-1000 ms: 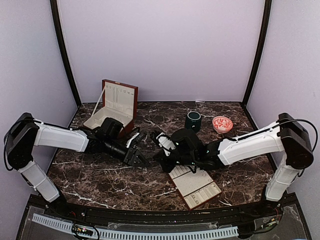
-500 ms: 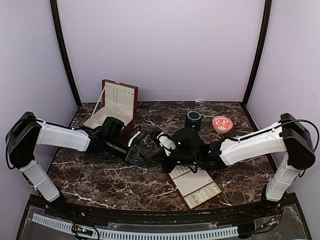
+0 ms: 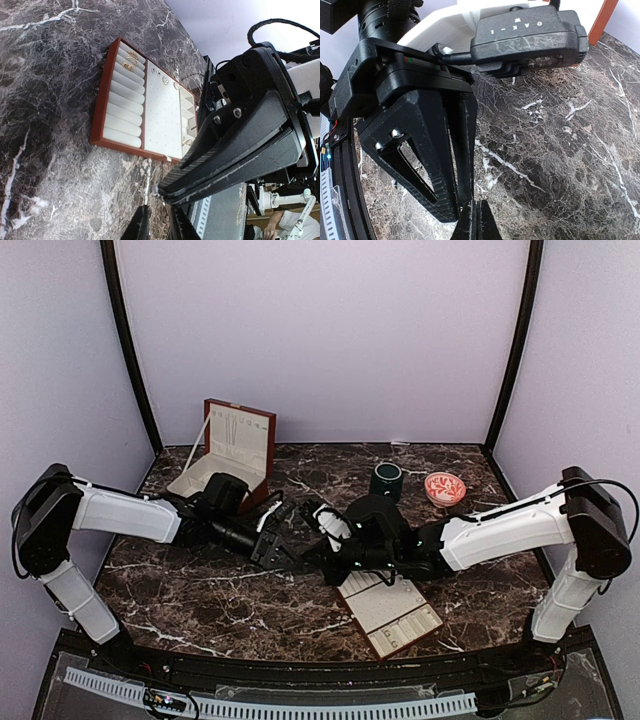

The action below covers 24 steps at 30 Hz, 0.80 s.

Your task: Organize the mixed jewelry

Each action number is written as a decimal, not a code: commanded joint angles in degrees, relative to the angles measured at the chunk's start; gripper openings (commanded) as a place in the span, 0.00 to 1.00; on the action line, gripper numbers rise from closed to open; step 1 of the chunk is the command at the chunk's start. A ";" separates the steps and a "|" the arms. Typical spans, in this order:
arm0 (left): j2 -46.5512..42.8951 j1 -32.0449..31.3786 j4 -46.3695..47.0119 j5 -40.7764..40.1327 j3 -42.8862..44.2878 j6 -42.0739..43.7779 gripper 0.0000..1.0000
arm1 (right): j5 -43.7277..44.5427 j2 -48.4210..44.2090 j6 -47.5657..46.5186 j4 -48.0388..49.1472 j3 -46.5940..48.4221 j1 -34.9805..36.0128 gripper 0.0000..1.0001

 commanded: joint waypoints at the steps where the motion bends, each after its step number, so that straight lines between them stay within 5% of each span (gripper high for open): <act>1: 0.08 -0.29 1.52 1.73 0.98 0.16 0.15 | -1.06 -1.14 0.22 2.19 -0.11 -0.05 0.00; 6: -0.27 -0.37 2.08 2.14 0.83 0.33 0.00 | -1.53 -1.18 0.25 2.17 -0.24 -0.03 0.00; 10: -0.93 -0.37 2.53 1.93 0.45 0.35 0.00 | -1.81 -2.15 0.67 2.17 -0.50 -0.08 0.01; 17: -2.17 -0.37 2.62 0.73 -0.20 0.95 0.00 | -2.27 -7.25 2.21 0.02 -1.12 -0.77 0.36; 24: -5.37 -0.50 2.70 2.38 -0.01 4.14 0.00 | -9.75 -12.44 7.98 2.22 -4.18 -4.84 0.48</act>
